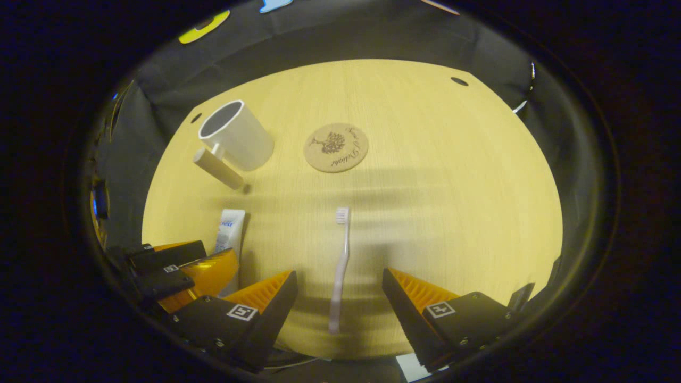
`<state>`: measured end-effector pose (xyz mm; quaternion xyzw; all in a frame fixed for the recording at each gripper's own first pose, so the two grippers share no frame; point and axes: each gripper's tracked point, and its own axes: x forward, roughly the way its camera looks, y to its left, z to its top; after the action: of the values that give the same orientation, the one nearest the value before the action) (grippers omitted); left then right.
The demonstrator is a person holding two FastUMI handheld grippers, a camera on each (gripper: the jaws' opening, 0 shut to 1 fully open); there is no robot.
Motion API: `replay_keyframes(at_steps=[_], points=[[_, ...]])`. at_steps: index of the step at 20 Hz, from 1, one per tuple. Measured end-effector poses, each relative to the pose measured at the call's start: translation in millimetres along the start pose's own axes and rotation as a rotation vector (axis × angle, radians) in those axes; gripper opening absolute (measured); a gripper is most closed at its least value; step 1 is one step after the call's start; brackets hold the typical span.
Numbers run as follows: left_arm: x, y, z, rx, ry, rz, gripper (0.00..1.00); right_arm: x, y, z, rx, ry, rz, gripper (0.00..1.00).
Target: Put the toothbrush and toothpaste on the desktop into the cup, then pick up the cup and place it on the coaster on the desktop.
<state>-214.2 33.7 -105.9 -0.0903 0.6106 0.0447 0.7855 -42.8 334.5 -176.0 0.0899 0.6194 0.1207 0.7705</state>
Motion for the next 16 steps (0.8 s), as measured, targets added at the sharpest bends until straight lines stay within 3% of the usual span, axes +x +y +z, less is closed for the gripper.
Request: replay_keyframes(at_steps=[2,7,9,10,11,12,13,14,16], points=[[1.1,2.3,-5.0,0.004,0.035,0.005,0.92,5.6,0.6,-8.3,-0.003,0.070,-0.008,0.98],[2.0,7.8,-14.3,0.007,0.098,0.015,0.92,19.9,-0.1,-12.9,-0.021,0.117,-0.034,0.95],[7.9,10.6,-13.2,0.022,0.092,0.018,0.89,23.4,-2.6,-10.6,-0.035,0.115,-0.045,0.81],[8.8,10.5,-12.3,0.031,0.095,0.022,0.90,21.8,-4.6,-6.9,-0.038,0.110,-0.057,0.80],[10.6,11.4,-10.8,0.038,0.089,0.023,0.88,24.8,-4.7,-9.6,-0.046,0.117,-0.059,0.67],[11.9,11.5,-10.8,0.040,0.091,0.029,0.85,23.5,-6.1,-10.3,-0.064,0.126,-0.066,0.63],[13.7,11.7,-10.7,0.045,0.089,0.030,0.72,23.6,-9.4,-11.3,-0.067,0.128,-0.085,0.57],[12.7,11.5,-9.8,0.047,0.089,0.031,0.68,23.7,-9.0,-12.5,-0.076,0.134,-0.089,0.45],[16.0,13.2,-8.1,0.036,0.078,0.039,0.58,23.5,-8.3,-13.4,-0.106,0.133,-0.089,0.39]])
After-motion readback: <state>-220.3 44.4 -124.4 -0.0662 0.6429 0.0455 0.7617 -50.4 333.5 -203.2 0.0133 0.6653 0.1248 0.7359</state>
